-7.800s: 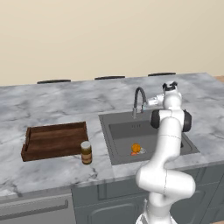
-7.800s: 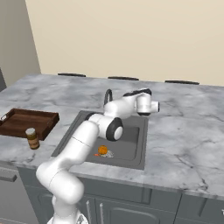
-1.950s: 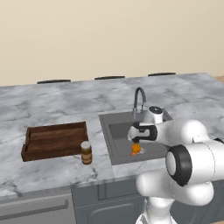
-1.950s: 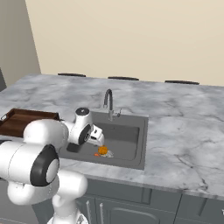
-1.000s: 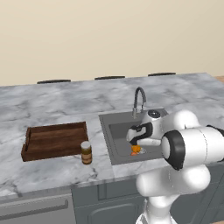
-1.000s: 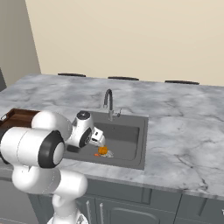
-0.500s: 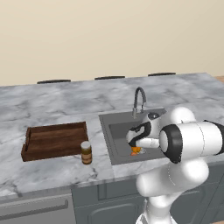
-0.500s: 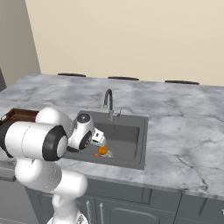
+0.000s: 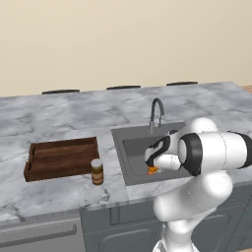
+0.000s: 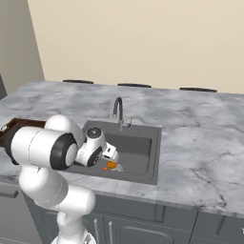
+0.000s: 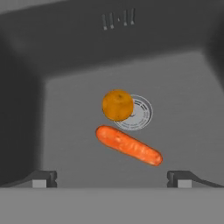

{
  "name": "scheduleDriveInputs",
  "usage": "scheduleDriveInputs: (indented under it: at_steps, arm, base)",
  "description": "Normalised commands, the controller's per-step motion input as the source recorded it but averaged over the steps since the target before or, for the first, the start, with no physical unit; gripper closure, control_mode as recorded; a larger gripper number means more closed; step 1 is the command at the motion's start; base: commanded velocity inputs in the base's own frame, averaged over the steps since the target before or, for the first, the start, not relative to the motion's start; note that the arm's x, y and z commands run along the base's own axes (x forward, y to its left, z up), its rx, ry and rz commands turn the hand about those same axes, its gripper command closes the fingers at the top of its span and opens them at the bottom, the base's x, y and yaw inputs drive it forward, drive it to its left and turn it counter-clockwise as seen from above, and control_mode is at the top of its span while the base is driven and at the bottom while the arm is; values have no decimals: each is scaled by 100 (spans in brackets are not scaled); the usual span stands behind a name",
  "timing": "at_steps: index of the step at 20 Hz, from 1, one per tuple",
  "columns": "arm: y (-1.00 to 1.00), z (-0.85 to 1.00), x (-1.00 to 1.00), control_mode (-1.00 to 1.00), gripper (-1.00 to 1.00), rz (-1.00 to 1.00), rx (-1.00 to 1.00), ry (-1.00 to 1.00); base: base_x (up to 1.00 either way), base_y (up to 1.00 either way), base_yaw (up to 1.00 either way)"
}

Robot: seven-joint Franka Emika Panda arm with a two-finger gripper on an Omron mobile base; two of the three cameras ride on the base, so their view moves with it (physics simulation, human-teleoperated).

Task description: Pick up all produce items and place them in the sink. Turn on the sink faucet to wash them. Then turn the sink off and put them in the tray.

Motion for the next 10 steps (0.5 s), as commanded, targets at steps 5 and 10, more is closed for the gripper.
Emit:
scheduleDriveInputs:
  at_steps: [5,10]
  arm:
    - [0,-5,4,-100,-100,-1,0,0]
    - [0,-8,6,-100,-100,-1,0,0]
  base:
    - [0,0,0]
    - [0,0,0]
